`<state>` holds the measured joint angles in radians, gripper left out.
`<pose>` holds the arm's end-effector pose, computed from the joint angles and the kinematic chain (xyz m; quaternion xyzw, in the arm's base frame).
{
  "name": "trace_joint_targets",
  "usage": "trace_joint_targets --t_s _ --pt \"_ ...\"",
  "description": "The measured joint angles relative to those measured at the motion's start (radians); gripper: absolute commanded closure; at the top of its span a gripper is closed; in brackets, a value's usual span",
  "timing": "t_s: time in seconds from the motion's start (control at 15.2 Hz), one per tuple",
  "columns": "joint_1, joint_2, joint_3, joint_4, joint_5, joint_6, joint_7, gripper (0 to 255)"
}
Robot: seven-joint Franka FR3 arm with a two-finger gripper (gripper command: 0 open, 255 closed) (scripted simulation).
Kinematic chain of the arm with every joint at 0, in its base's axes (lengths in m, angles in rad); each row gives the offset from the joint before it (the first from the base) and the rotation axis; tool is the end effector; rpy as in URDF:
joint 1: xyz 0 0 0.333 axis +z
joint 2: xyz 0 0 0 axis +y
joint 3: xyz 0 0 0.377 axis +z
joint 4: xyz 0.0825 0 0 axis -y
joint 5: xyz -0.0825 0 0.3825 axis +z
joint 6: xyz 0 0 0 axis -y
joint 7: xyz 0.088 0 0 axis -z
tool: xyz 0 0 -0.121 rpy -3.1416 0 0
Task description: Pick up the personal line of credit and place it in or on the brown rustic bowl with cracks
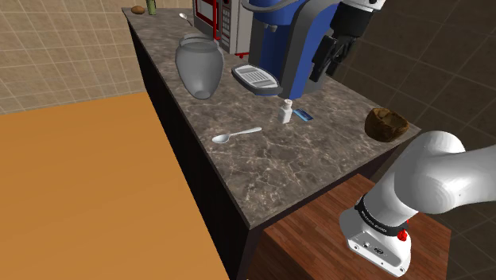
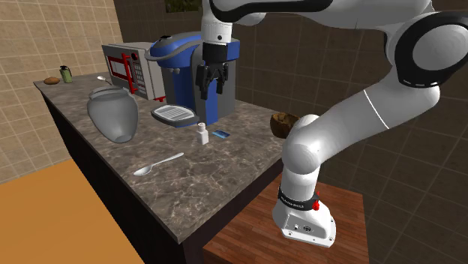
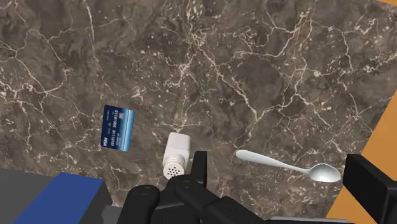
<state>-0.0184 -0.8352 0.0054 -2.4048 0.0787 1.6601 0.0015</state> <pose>0.2569 0.0062 0.6179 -0.9982 0.0098 -0.0454 0.0370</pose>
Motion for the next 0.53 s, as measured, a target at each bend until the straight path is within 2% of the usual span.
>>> trace_joint_targets --t_s 0.13,0.53 --pt "-0.004 -0.009 -0.003 -0.02 -0.004 0.02 -0.002 0" --pt "-0.056 -0.065 -0.039 -0.231 -0.054 0.283 -0.029 0"
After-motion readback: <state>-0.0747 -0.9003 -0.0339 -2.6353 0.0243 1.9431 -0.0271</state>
